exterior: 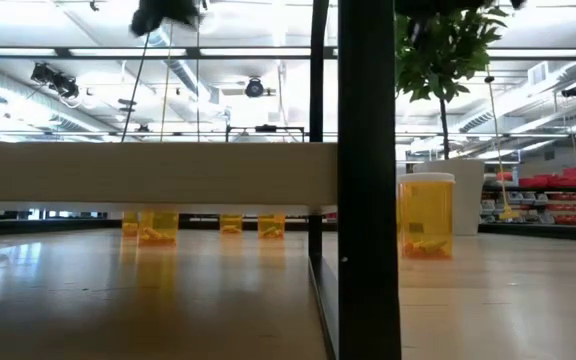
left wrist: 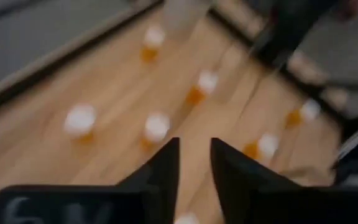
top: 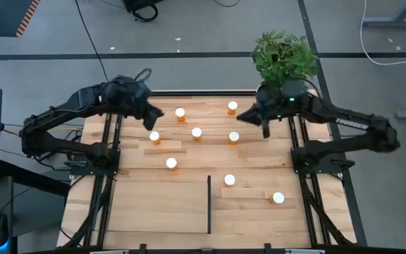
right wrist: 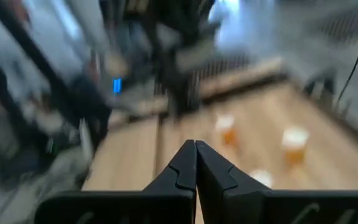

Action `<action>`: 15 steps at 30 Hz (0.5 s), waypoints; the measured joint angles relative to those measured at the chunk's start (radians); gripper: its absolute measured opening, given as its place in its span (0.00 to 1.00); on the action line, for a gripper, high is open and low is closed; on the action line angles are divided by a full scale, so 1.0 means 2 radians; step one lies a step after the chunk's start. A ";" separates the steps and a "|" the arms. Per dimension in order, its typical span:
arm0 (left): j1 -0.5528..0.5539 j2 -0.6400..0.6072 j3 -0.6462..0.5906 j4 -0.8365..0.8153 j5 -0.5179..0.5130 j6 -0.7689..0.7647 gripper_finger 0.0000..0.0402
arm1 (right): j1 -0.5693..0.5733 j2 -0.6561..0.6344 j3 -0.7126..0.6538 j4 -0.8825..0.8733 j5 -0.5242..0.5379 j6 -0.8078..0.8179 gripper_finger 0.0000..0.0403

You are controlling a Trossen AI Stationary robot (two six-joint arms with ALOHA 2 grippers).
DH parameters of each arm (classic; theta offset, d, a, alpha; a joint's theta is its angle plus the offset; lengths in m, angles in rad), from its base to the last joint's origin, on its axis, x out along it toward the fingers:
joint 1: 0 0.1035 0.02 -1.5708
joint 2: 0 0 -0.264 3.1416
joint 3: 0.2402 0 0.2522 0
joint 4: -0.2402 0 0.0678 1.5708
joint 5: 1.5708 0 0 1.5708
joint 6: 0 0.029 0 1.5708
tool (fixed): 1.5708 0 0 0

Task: Pick and place medicine bottles onto shelf by color
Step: Put the orange pill bottle on the shelf

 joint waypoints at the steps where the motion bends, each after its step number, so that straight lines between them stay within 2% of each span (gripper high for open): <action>1: -0.001 0.000 -0.003 -0.021 0.000 0.008 0.32 | 0.011 0.017 0.022 -0.013 0.003 0.010 0.01; 4: -0.006 0.000 -0.008 -0.060 -0.002 0.025 0.46 | 0.032 0.066 0.075 -0.020 0.005 0.065 0.01; 6: -0.006 0.001 -0.008 -0.072 -0.025 0.039 0.55 | 0.040 0.095 0.112 -0.021 0.008 0.093 0.01; 9: -0.004 0.010 -0.009 -0.040 -0.056 0.065 0.66 | 0.043 0.130 0.170 -0.017 0.008 0.120 0.01; 12: -0.006 0.012 -0.008 -0.045 -0.062 0.079 0.71 | 0.043 0.161 0.216 -0.017 0.028 0.120 0.01; 15: -0.006 0.025 -0.008 -0.110 -0.086 0.089 0.72 | 0.043 0.193 0.248 -0.040 0.060 0.109 0.02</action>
